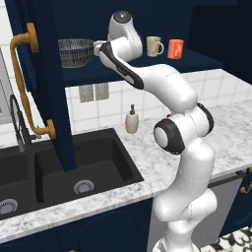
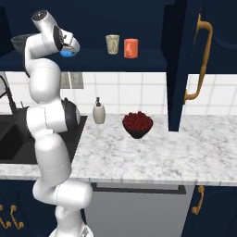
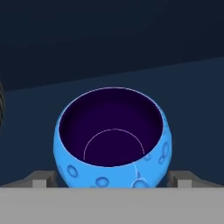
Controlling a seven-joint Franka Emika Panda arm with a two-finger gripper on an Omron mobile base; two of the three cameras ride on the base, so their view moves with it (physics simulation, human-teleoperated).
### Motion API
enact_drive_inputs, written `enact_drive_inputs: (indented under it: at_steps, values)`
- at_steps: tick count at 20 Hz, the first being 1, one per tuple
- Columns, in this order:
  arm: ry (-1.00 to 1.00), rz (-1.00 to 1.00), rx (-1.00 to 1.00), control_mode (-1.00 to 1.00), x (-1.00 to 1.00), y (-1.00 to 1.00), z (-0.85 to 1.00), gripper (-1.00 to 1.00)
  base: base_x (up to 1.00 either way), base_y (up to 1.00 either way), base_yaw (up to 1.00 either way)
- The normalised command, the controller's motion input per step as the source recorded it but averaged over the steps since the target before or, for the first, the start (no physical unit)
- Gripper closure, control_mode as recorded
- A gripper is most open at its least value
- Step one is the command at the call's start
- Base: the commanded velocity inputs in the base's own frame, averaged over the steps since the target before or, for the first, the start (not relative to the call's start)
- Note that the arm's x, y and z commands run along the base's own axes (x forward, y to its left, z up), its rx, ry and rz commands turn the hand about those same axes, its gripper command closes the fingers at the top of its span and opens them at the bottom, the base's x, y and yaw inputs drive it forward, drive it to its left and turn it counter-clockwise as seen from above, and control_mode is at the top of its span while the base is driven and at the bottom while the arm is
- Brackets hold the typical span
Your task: Gather all objects into one cabinet and sort the glasses and bowls to opposite sides.
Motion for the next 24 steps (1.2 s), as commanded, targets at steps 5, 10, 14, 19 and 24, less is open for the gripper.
enact_drive_inputs:
  at_steps: [5, 10, 14, 19, 24]
  values:
    - [0.00, 0.00, 0.00, -1.00, -0.08, 0.00, -0.14, -1.00, 0.00, 0.00, 0.00]
    - [-0.01, 0.01, 0.00, -1.00, -0.39, -0.01, -0.01, -1.00, 0.00, 0.00, 0.00]
    - [-0.04, 0.03, 0.00, -1.00, -0.06, -0.22, -0.05, -1.00, 0.00, 0.00, 0.00]
    - [0.00, 0.11, 0.00, -1.00, 0.05, -0.25, -0.13, -1.00, 0.00, 0.00, 0.00]
    - [0.00, 0.19, 0.00, -1.00, 0.08, -0.03, -0.04, -1.00, 0.00, 0.00, 0.00]
